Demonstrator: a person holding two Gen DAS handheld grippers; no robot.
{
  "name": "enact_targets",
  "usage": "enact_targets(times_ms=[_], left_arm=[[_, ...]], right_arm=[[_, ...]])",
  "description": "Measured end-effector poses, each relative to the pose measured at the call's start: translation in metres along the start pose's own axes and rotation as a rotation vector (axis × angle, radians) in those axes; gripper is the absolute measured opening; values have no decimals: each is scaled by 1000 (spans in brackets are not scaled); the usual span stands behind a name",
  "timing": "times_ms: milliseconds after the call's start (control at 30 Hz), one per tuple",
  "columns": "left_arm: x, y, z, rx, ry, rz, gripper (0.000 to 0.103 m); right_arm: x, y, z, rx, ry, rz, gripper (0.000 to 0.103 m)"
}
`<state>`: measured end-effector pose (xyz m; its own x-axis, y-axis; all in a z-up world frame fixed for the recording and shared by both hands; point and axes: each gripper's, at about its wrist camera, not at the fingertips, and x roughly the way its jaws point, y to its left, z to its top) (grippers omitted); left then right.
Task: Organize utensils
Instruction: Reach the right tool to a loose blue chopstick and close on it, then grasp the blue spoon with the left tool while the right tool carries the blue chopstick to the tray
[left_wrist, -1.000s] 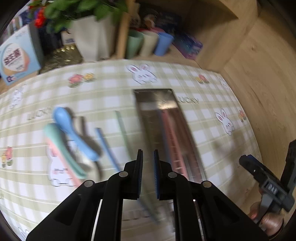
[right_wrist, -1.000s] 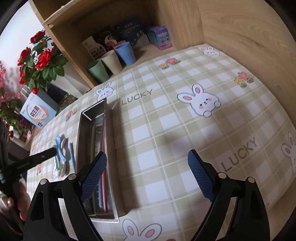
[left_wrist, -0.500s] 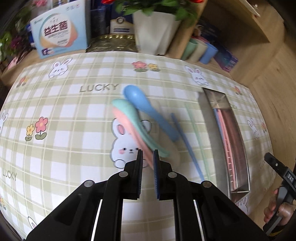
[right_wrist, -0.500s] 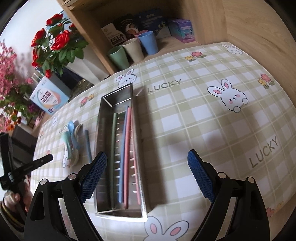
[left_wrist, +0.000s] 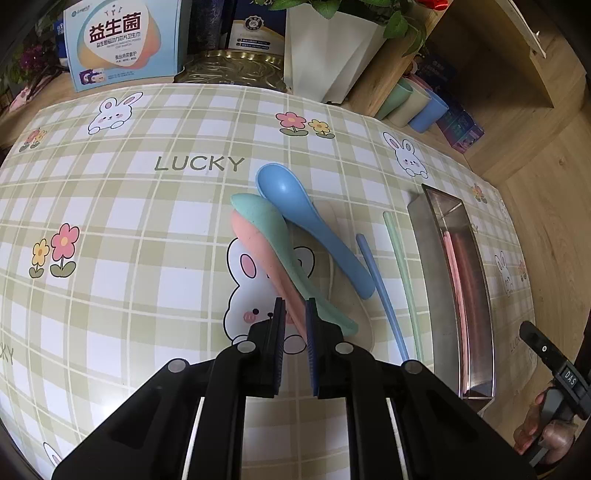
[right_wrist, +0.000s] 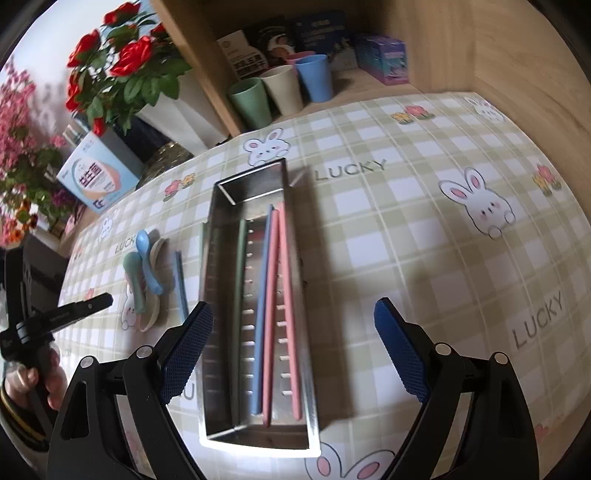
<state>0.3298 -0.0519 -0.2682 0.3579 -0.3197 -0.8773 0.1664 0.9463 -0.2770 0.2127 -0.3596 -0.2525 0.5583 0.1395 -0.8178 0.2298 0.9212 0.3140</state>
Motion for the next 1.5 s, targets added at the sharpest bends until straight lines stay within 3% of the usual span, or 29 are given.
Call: enact_targets(times_ms=[233,300,400,433,467,533,800,1067,1233,1367,1500], left_arm=[[-14,16,-11,35,-38,58,11],[-21,26,-16,42,-55,80,11],[-31,38,-21,46,-81,108,11],[-37,44,-25,46,-97,123,11],[-39,46,-26,43,-106,131,11],[-46,56,-31,26,-129,138,11],[-58,82,-50,-45,-164,114,12],[-56,93,-61,-82,-170,93,13],[-54,91,-66,-75,-165,74,13],[-50,85,-69,-69,-149,51,13],[-47,82,-74,-72,-135,29,13]], right_arm=[[10,47,15,-140,24,25,76],[16,72,15,-212,41,44,69],[30,110,5,-341,82,38,49],[36,122,0,-385,96,34,35],[44,135,-7,-442,117,26,27],[57,152,-17,-513,149,1,19],[94,164,-25,-522,233,-88,18],[110,161,-26,-479,281,-106,18],[111,156,-26,-404,278,-106,18],[105,154,-36,-353,257,-100,8],[100,150,-45,-309,241,-85,6]])
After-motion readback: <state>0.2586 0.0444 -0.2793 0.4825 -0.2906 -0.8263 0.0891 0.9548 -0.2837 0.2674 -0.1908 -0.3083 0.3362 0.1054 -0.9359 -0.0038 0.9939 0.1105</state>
